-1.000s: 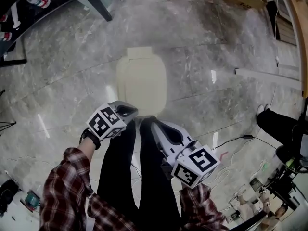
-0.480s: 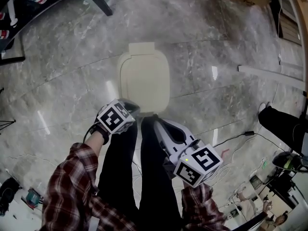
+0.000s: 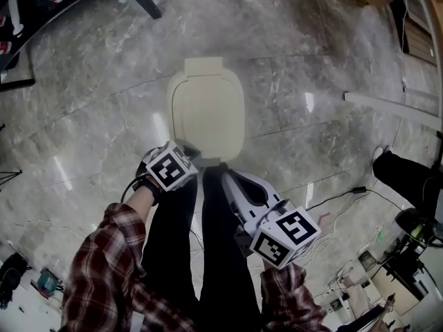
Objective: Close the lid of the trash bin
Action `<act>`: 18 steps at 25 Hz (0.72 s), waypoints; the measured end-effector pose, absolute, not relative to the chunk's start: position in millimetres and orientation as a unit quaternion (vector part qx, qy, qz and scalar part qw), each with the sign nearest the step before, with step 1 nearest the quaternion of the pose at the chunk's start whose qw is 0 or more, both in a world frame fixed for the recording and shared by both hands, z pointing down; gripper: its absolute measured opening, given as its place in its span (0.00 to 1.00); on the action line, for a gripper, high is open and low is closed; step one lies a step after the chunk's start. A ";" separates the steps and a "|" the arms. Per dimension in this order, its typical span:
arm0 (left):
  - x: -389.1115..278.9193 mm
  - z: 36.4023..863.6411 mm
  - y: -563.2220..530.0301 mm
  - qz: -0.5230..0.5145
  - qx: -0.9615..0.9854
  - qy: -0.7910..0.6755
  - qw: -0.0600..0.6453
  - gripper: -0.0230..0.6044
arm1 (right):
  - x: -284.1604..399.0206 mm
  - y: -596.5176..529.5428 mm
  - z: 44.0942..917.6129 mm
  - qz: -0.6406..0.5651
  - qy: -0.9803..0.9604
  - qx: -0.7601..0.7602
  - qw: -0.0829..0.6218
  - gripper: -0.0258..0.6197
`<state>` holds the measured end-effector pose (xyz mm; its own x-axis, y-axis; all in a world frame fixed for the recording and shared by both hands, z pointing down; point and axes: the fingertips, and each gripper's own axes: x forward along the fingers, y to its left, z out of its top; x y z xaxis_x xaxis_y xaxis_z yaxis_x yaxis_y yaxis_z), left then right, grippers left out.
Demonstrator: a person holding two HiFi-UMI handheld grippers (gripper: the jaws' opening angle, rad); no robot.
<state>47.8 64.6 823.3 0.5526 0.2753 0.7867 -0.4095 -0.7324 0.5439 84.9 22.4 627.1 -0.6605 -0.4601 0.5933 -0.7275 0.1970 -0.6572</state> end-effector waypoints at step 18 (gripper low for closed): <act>46.5 830.2 63.1 0.477 0.789 -0.065 0.383 0.05 | 91.8 26.0 628.9 0.503 -0.760 0.389 0.135 0.06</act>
<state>46.5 63.1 830.2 0.5375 0.2630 0.8012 -0.4671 -0.6982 0.5425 91.8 26.0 628.9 -0.6607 -0.4562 0.5962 -0.7271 0.1913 -0.6594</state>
